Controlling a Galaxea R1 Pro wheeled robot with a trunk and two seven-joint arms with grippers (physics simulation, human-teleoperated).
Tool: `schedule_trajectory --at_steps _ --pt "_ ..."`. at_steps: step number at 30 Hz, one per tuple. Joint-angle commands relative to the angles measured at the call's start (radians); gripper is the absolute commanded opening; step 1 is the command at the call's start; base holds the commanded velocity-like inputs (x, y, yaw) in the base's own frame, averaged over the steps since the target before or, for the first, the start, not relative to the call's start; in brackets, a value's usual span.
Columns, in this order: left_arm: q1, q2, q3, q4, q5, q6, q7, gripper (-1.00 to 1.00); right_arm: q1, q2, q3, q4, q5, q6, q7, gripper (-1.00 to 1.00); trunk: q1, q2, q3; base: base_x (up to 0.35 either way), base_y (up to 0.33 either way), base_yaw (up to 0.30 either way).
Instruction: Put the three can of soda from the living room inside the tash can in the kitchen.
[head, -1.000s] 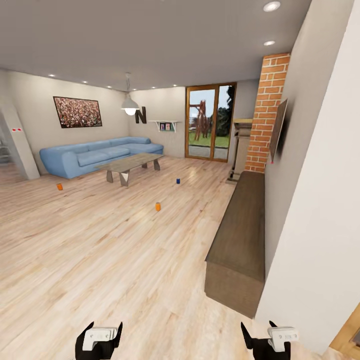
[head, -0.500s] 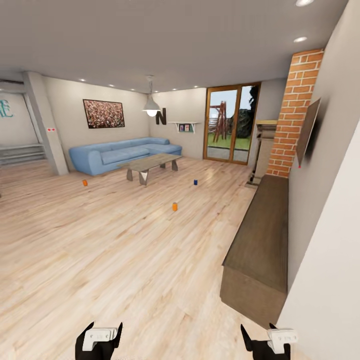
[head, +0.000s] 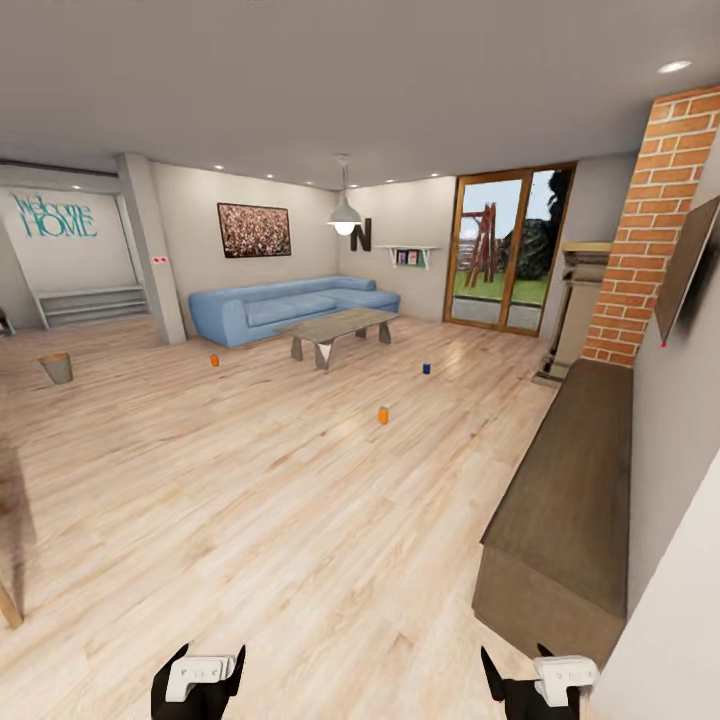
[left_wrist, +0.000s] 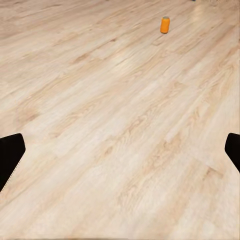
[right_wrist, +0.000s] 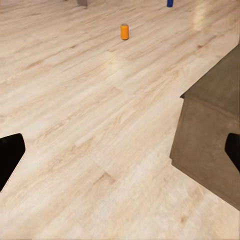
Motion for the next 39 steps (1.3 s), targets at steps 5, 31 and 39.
schedule_trajectory --at_steps 5,31,39 --pt "0.0 0.0 -0.001 0.0 -0.001 0.0 0.001 1.0 0.0 0.001 0.0 0.001 0.001 -0.001 0.0 1.0 0.0 0.0 0.001 0.0 0.0 0.256" --pt "0.0 0.0 -0.003 0.002 -0.003 0.0 0.002 1.0 0.0 0.001 0.0 0.001 0.0 -0.002 0.0 1.0 0.0 0.0 0.002 0.0 0.0 0.19" --pt "0.0 0.0 -0.003 0.002 -0.003 0.0 0.002 1.0 0.0 0.001 0.0 0.001 0.0 -0.002 0.0 1.0 0.0 0.0 0.002 0.0 0.0 0.009"
